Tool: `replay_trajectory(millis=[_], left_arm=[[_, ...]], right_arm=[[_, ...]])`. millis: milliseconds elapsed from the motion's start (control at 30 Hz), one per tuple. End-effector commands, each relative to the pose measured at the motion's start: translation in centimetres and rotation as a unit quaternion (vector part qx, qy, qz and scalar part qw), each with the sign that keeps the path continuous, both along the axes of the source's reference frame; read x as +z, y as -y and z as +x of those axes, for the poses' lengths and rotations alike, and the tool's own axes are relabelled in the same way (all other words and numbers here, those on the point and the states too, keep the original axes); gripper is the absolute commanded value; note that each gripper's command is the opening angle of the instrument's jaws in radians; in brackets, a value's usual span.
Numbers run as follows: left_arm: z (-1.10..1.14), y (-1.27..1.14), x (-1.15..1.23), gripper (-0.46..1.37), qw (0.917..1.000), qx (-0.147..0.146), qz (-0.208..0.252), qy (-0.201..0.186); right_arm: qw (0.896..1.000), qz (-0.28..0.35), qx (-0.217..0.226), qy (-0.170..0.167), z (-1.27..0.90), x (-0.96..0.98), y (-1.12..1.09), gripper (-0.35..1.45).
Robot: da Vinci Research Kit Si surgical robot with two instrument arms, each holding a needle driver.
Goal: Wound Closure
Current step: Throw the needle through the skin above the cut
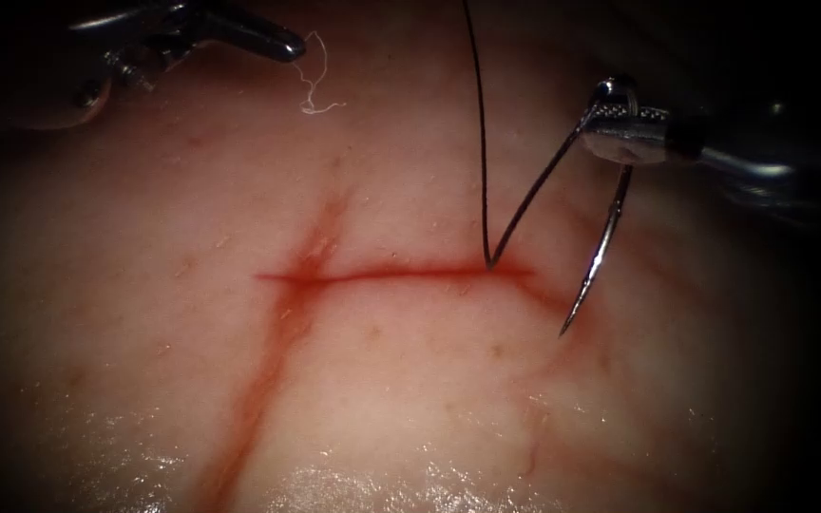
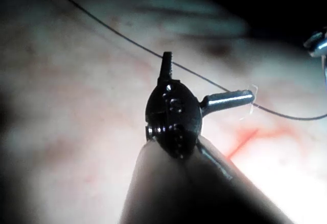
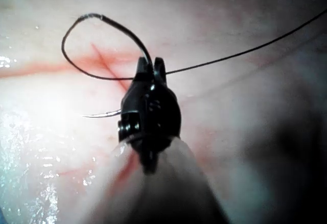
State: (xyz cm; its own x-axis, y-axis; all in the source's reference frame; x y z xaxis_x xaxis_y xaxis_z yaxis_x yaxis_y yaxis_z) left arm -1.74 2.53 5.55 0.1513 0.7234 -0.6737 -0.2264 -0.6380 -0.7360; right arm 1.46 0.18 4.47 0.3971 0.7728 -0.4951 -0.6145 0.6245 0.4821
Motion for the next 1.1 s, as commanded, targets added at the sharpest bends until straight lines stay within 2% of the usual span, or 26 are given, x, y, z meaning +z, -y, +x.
replay_trajectory(millis=[33, 167, 233, 267, 367, 400, 467, 500, 633, 667, 767, 833, 900, 1100], left_arm=[[0.04, 0.11, 0.04, 0.98, 1.0, 0.0, -0.006, -0.004], [0.06, 0.46, 0.17, 0.73, 0.9992, -0.002, -0.035, -0.017], [0.05, 0.59, 0.23, 0.71, 0.9982, 0.0, -0.054, -0.027], [0.03, 0.71, 0.29, 0.7, 0.996, 0.005, -0.078, -0.043], [0.0, 0.86, 0.38, 0.71, 0.9919, 0.015, -0.108, -0.066], [-0.03, 0.95, 0.44, 0.72, 0.987, 0.031, -0.131, -0.088], [-0.04, 0.98, 0.46, 0.72, 0.9847, 0.038, -0.14, -0.097], [-0.05, 1.03, 0.5, 0.72, 0.9788, 0.051, -0.162, -0.115], [-0.06, 1.1, 0.52, 0.74, 0.9674, 0.074, -0.196, -0.143], [-0.06, 1.12, 0.52, 0.75, 0.9606, 0.087, -0.213, -0.155], [-0.09, 1.14, 0.5, 0.81, 0.9507, 0.1, -0.23, -0.183], [-0.13, 1.18, 0.46, 0.88, 0.9429, 0.1, -0.245, -0.202], [-0.18, 1.22, 0.41, 0.91, 0.9415, 0.095, -0.245, -0.211], [-0.39, 1.35, 0.24, 0.92, 0.9262, 0.089, -0.273, -0.244]], right_arm=[[1.0, 0.002, 0.008, -0.001, 0.01, 0.04, 0.02, -0.35], [0.999, 0.031, 0.023, 0.0, 0.02, 0.09, 0.03, -0.35], [0.999, 0.042, 0.031, -0.003, 0.03, 0.11, 0.03, -0.35], [0.998, 0.049, 0.035, -0.006, 0.03, 0.13, 0.04, -0.35], [0.997, 0.067, 0.044, -0.012, 0.03, 0.15, 0.05, -0.35], [0.995, 0.084, 0.058, -0.016, 0.03, 0.16, 0.05, -0.35], [0.993, 0.094, 0.065, -0.018, 0.03, 0.16, 0.06, -0.35], [0.991, 0.107, 0.076, -0.021, 0.03, 0.16, 0.07, -0.35], [0.991, 0.115, 0.067, -0.029, 0.03, 0.18, 0.12, -0.35], [0.99, 0.119, 0.062, -0.035, 0.04, 0.19, 0.15, -0.35], [0.989, 0.126, 0.064, -0.041, 0.04, 0.21, 0.2, -0.35], [0.988, 0.132, 0.063, -0.045, 0.05, 0.23, 0.26, -0.35], [0.987, 0.136, 0.064, -0.049, 0.05, 0.26, 0.31, -0.35], [0.981, 0.167, 0.078, -0.064, 0.08, 0.3, 0.42, -0.35]])
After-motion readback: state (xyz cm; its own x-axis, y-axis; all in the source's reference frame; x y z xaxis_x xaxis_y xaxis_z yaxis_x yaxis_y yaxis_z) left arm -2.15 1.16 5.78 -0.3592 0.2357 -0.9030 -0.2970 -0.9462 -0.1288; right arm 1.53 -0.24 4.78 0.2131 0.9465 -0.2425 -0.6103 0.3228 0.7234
